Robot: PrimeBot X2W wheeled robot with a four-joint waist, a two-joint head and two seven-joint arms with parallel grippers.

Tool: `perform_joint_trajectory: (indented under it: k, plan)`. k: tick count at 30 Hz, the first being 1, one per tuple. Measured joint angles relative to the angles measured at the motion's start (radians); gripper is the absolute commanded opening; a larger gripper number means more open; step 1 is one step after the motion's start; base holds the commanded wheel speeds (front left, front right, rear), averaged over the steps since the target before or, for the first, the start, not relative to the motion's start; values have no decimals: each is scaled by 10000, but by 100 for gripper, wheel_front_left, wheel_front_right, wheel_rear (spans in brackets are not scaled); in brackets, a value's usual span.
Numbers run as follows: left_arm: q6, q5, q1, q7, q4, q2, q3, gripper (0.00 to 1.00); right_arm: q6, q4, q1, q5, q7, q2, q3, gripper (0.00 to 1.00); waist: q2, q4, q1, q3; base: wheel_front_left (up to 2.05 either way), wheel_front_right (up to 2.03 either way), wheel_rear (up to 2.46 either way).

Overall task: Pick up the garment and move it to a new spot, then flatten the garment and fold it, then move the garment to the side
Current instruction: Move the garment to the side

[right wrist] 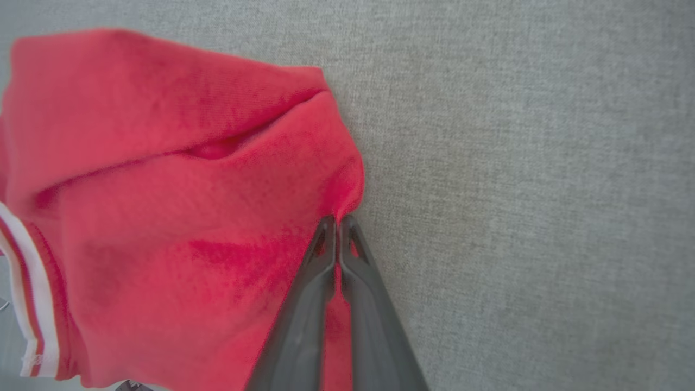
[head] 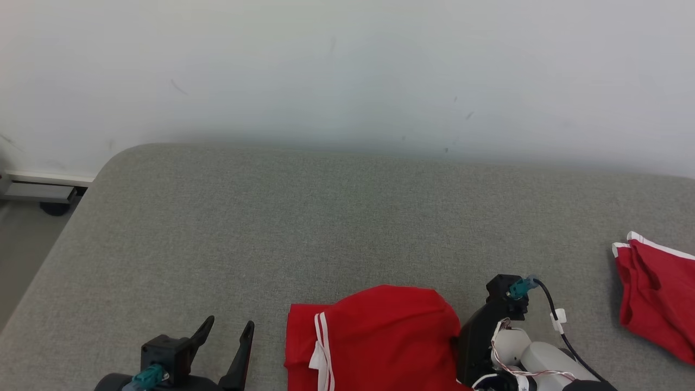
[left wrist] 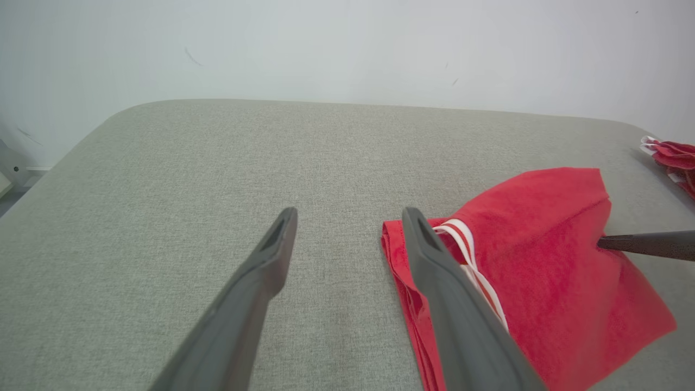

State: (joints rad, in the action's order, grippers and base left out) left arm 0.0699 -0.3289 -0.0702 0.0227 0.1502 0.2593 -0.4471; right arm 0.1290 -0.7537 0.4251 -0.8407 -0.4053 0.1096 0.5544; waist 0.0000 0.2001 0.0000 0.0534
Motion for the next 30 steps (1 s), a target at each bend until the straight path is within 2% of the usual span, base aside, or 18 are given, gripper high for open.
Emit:
perform_joint_trajectory:
  k: [5, 12, 18, 24, 30]
  plan:
    - [4, -2, 35, -29, 42, 13, 75, 100, 0, 167, 453, 345, -171, 155, -104, 0, 0, -63, 0, 83, 0, 0, 0]
    - [36, -33, 251, -73, 44, 27, 134, 100, 0, 564, 816, 957, -274, 1024, -533, 0, 0, -263, 0, 236, 0, 0, 0]
    - [92, -35, 292, -151, -13, 36, 163, 100, 0, 734, 818, 1302, -397, 1804, -1521, 0, 0, -488, 0, 326, 0, 0, 0]
    - [125, -61, 489, -159, -88, 104, 232, 100, 0, 953, 980, 1526, -529, 2125, -2788, 0, 1, -818, 0, 300, 0, 0, 0]
    - [182, -61, 487, -159, -125, 73, 224, 100, 0, 1430, 1178, 1902, -686, 2178, -3467, 0, 1, -1046, 0, 241, 0, 0, 0]
